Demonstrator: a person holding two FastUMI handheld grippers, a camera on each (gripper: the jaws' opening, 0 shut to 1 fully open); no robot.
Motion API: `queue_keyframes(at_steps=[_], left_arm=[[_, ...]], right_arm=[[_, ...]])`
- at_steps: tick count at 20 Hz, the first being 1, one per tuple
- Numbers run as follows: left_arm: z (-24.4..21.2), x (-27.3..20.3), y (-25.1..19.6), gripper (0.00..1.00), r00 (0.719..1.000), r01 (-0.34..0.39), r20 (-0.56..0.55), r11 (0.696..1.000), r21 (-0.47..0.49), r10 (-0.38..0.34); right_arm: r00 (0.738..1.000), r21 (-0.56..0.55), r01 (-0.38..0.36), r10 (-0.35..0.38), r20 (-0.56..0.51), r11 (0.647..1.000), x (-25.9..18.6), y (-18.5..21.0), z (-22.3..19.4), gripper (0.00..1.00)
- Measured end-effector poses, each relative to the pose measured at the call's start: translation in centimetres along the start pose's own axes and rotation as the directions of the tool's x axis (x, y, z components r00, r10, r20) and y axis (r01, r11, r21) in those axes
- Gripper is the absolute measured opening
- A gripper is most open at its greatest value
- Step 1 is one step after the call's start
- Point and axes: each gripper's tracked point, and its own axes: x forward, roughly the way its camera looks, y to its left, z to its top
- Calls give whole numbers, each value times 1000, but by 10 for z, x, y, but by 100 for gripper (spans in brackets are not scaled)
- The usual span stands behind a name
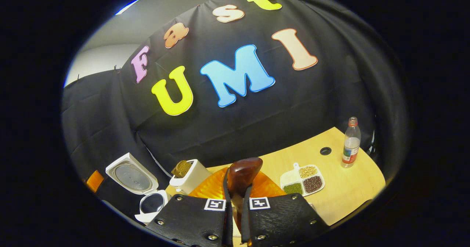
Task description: Close the left gripper, press the button to open the rice cooker; take a wooden spoon from the chopstick holder with the right hand, scoop a spoonful of rice and pour it into the rice cooker, then put the wooden spoon back into the chopstick holder.
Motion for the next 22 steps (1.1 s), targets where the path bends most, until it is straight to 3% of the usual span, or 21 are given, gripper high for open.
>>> queue_keyframes(at_steps=[3, 4, 13, 17, 18, 19, 22], left_arm=[[-1, -3, 11, 99, 1000, -1, -1, 1000, 15, 1], [-3, -4, 12, 92, 1000, 2, -5, 1000, 13, -2], [-15, -9, 49, 92, 999, -14, -36, 1000, 17, 15], [-14, -10, 69, 96, 998, -43, -41, 999, 33, 44], [-15, -10, 73, 99, 998, -52, -44, 998, 34, 54], [-14, -11, 77, 92, 997, -59, -45, 998, 32, 61], [-20, -11, 81, 96, 996, -78, -52, 997, 20, 79]], right_arm=[[999, -2, 4, -4, -33, 1000, 22, 15, -27, 9], [999, -10, 13, -14, -48, 1000, 31, 19, -40, 9], [983, -158, 52, -79, -168, 986, 104, 45, -145, 9], [979, -176, 35, -70, -193, 984, 117, 58, -165, 9], [978, -168, 28, -61, -198, 985, 117, 64, -168, 9], [978, -151, 17, -48, -204, 988, 117, 69, -170, 9], [974, -70, 10, -26, -227, 997, 115, 75, -180, 9]])
